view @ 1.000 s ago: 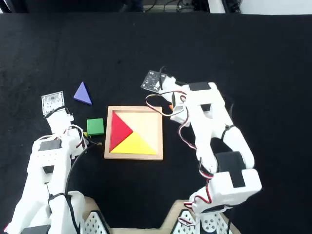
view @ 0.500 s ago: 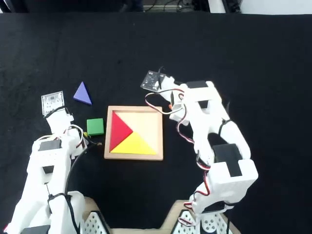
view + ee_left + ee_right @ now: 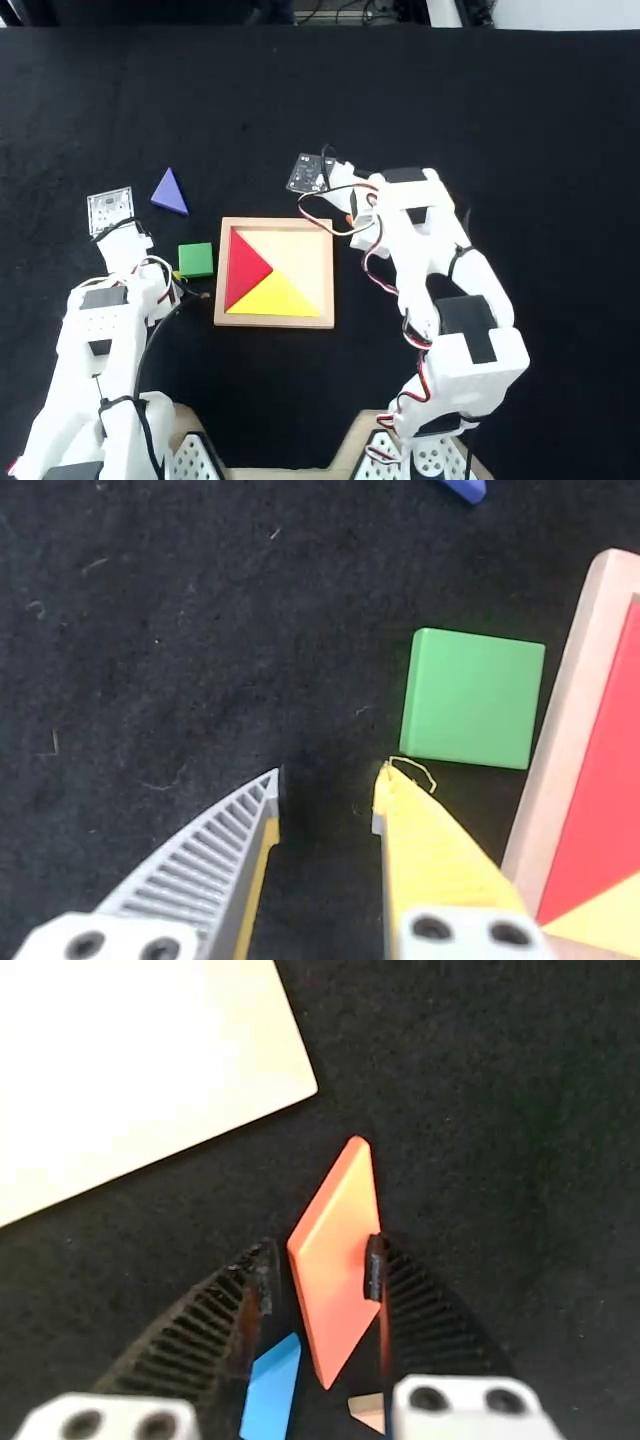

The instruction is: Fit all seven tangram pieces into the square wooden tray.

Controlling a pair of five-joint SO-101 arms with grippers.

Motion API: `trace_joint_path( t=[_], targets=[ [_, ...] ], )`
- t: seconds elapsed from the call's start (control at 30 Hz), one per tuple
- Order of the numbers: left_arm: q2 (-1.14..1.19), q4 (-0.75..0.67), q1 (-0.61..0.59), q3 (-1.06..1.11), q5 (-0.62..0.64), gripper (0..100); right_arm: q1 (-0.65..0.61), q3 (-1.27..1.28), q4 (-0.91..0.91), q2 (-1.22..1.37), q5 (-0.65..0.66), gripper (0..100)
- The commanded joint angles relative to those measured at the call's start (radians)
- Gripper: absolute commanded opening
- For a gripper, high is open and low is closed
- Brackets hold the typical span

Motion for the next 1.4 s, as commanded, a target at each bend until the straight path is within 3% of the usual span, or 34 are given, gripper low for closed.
trace_joint_path(
  t=[0.0,0.4,0.63,1.07,1.37],
  targets=[
    [0.003,-0.011,0.013,-0.047,0.000,16,0.011,0.008,-0.006,0.021,0.015,14.5],
    [0.003,-0.009,0.015,-0.048,0.000,16,0.014,-0.005,-0.006,0.041,0.040,14.2],
    [0.003,-0.009,0.015,-0.048,0.000,16,0.014,-0.010,-0.006,0.042,0.044,1.0],
    [0.003,-0.012,0.015,-0.050,0.000,16,0.020,-0.077,-0.018,0.033,0.038,1.1],
    [0.003,-0.015,0.015,-0.050,0.000,16,0.041,-0.314,0.253,0.033,-0.018,1.1]
  ],
)
